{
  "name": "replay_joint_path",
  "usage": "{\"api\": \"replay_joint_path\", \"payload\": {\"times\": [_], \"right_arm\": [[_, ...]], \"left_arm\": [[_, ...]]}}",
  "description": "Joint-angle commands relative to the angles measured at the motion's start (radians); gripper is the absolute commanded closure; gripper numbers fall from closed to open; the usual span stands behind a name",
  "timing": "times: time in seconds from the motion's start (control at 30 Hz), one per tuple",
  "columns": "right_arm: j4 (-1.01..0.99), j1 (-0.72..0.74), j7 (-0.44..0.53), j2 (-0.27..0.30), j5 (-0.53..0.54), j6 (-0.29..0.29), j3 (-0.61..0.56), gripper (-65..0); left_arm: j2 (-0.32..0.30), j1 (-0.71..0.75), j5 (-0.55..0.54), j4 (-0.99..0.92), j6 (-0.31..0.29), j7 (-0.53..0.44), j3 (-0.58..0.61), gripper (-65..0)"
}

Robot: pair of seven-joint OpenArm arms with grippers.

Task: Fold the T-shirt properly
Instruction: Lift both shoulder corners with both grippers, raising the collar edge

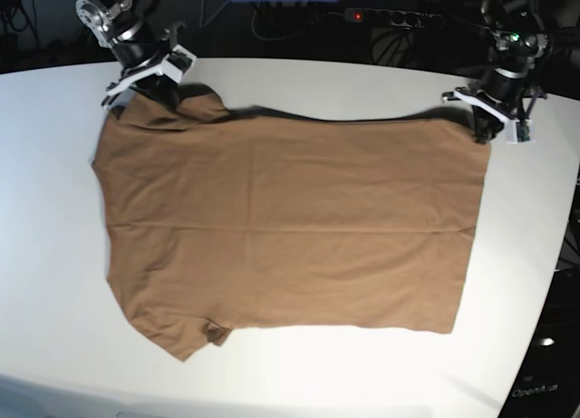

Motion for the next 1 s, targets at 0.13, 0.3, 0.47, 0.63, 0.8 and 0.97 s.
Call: {"api": "replay_joint_path", "payload": {"times": [0.13,0.3,0.47,0.63,0.8,0.97], "right_arm": [[0.061,-0.012,0.01,-0.001,-0.053,-0.016,0.003,-0.6],[0.063,0.0,0.01,0.005,-0.073,-0.016,0.0,-0.6],[0.064,0.029,0.012,0.007,-0.096,-0.014,0.002,-0.6],[0.078,0.06,0.01,0.024,-0.096,-0.004,0.003,-0.6],[0.086,0.109,-0.002,0.016,-0.096,0.079,0.025,-0.6],[0.086,0.18,-0.002,0.005,-0.096,0.13,0.049,-0.6]], "left_arm": [[-0.009,-0.003,-0.009,0.02,0.001,-0.021,-0.003,-3.6],[-0.009,-0.003,-0.012,0.02,0.001,-0.021,-0.003,-3.6],[-0.009,-0.004,-0.012,0.043,0.001,-0.021,-0.001,-3.6],[-0.009,-0.009,-0.012,0.101,0.005,-0.016,-0.001,-3.6],[-0.01,-0.067,-0.012,0.138,0.003,0.122,-0.006,-3.6],[-0.012,-0.101,-0.004,0.146,0.003,0.137,-0.003,-3.6]]}}
